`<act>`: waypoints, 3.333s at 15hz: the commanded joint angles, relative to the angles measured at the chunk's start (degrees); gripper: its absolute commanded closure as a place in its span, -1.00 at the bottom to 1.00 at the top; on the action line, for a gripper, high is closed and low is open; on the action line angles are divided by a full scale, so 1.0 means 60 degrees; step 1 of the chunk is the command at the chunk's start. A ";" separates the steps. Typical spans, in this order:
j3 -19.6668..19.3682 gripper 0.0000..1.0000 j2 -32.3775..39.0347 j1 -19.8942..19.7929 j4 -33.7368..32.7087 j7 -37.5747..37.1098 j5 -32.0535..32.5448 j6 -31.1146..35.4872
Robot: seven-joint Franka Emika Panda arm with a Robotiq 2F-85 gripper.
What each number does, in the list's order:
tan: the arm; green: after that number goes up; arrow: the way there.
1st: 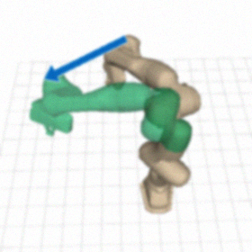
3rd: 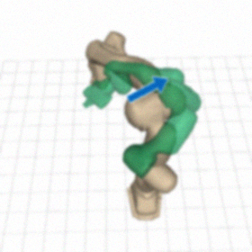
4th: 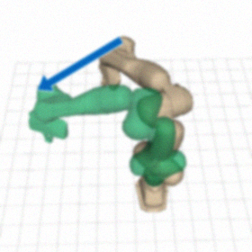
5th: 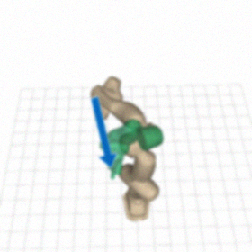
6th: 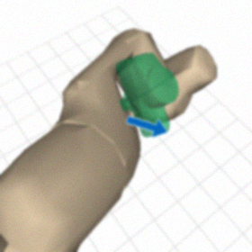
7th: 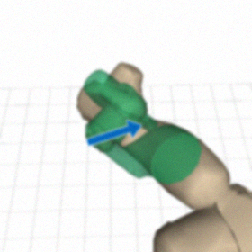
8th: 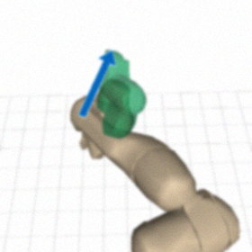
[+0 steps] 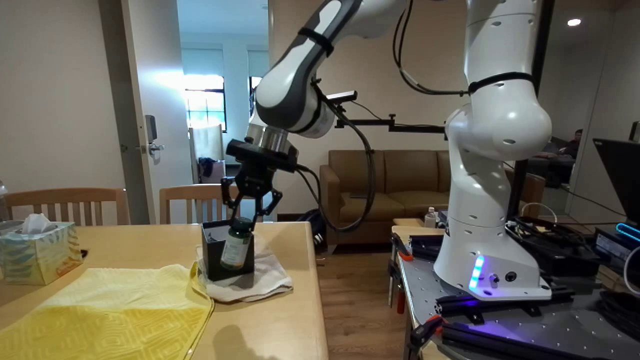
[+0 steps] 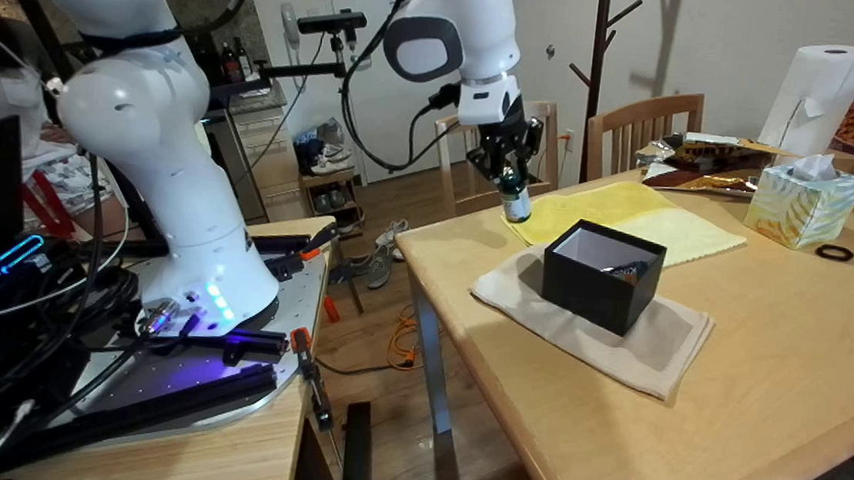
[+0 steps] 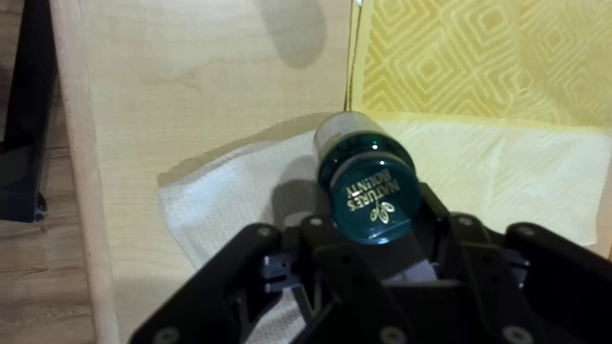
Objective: Pick up the bottle in the black box and place it on the table
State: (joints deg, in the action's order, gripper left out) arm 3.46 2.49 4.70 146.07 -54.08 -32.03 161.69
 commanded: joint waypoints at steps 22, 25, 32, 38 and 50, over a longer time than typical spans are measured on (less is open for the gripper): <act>0.0243 -1.00 0.1357 0.1833 0.0616 -0.5839 0.2043 0.0746; 0.0169 -1.00 0.0806 0.1955 0.0932 -0.6058 0.2565 0.0894; 0.1515 -1.00 -0.1240 0.1679 0.1567 -0.3096 0.1493 0.0096; 0.1164 -1.00 -0.2743 0.1919 0.1707 0.0847 0.0183 -0.2711; 0.0655 -1.00 -0.2781 0.0872 0.1316 0.5274 0.1743 -0.6100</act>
State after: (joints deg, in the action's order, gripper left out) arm 6.22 -14.16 11.08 154.03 -22.56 -21.24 125.25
